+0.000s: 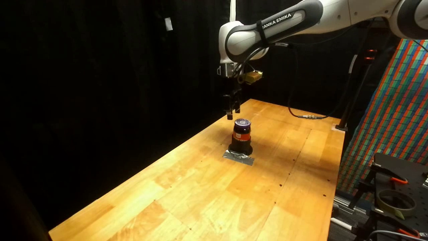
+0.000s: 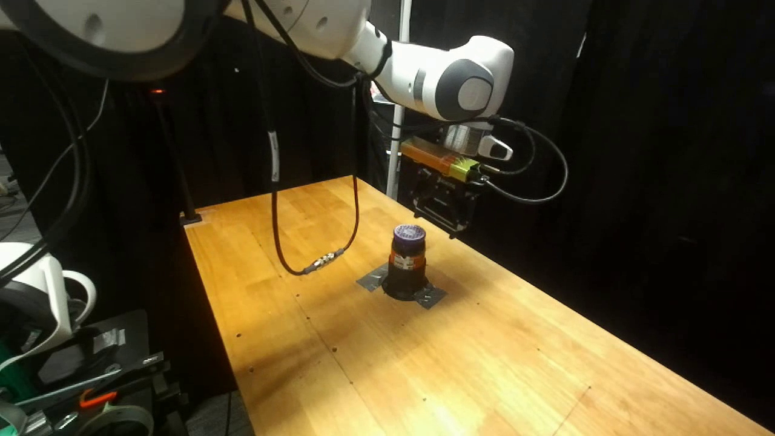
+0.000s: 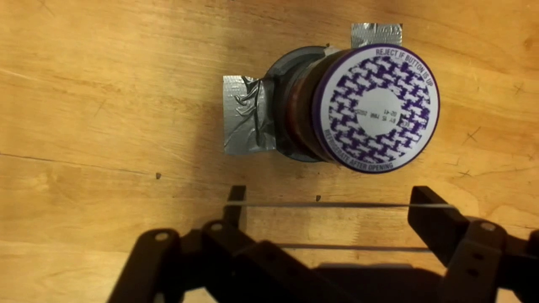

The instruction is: Place a rubber band over the bottom of the upside down cup

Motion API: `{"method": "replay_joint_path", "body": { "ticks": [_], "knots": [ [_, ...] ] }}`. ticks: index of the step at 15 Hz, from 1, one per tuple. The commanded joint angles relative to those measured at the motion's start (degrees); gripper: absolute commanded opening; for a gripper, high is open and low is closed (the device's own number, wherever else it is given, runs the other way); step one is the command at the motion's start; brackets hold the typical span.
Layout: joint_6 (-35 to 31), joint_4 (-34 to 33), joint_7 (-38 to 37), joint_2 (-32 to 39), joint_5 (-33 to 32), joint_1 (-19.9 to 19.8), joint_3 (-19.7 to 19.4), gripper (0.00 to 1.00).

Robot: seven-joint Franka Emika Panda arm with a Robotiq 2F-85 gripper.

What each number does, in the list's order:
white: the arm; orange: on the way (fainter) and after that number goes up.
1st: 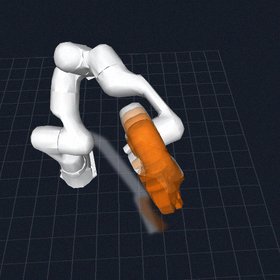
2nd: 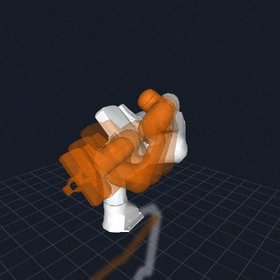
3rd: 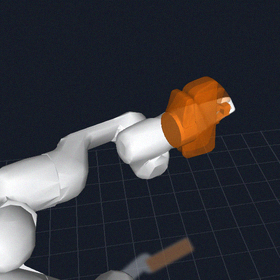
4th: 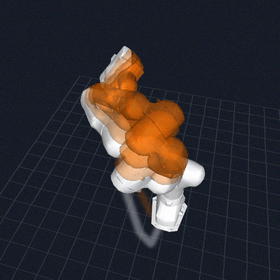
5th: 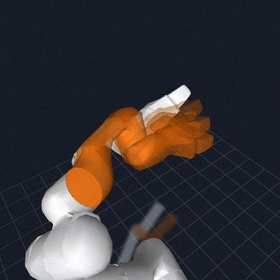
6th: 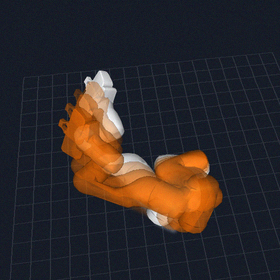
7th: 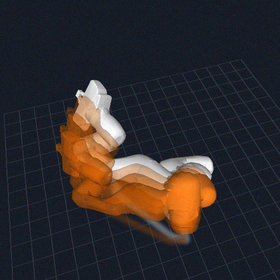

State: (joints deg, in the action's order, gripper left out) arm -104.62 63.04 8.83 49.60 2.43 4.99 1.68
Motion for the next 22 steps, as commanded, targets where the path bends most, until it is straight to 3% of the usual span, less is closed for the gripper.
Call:
{"method": "replay_joint_path", "body": {
  "ticks": [1, 7, 12, 17, 22],
  "knots": [
    [9.63, -11.51, -0.79, 6.86, -0.3, -0.46, 1.27, 1.0],
    [18.48, -17.77, -0.51, 12.26, 0.02, 0.12, 2.24, 1.0],
    [19.37, -16.71, -1.1, 13.61, -0.07, 1.38, 1.46, 1.0],
    [17.34, -6.54, 1.07, 7.56, -2.0, 1.36, 0.5, 1.0],
    [10.2, 6.32, 0.84, -0.26, -2.87, 0.46, 0.39, 1.0]
  ]
}}
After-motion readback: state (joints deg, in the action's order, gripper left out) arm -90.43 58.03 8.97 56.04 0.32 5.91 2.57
